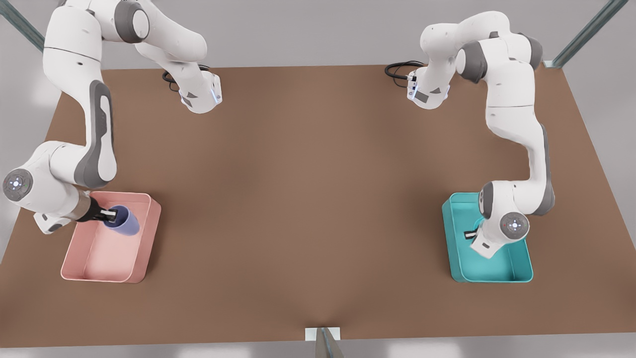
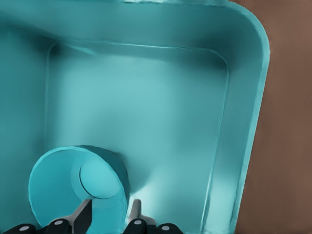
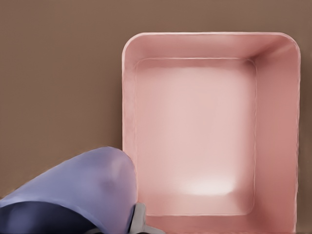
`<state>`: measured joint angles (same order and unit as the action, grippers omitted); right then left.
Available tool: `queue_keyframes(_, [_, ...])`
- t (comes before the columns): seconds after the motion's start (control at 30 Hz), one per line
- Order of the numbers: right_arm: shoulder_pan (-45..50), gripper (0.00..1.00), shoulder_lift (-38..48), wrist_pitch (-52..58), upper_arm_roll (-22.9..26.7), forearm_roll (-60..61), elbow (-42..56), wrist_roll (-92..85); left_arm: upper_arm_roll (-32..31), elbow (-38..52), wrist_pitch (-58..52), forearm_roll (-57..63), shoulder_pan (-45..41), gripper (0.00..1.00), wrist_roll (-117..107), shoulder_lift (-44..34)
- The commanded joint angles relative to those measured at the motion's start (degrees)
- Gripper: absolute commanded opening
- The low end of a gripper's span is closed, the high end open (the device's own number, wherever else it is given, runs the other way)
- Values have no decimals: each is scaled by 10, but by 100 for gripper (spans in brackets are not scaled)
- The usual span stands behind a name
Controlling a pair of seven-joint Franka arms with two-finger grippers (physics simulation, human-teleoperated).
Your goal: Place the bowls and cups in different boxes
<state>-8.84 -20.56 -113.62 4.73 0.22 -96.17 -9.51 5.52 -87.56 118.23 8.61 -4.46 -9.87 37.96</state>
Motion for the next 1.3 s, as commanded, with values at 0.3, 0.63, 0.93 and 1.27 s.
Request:
queue_keyframes(0.3, [-23, 21, -125, -27, 13, -13, 43, -258, -53, 132, -441, -37, -89, 100, 0, -224])
queue_keyframes(0.63, [-24, 100, -152, -32, 13, -10, 43, -256, -61, 149, -433, -38, -87, 100, -3, -210])
queue_keyframes(0.93, [17, 100, -15, 134, 2, -11, 46, -233, -60, 149, -424, -36, -85, 100, -1, -207])
queue_keyframes(1.27, [153, 100, 47, 403, 1, -26, 248, 48, -61, 147, -418, -34, -85, 100, -1, -206])
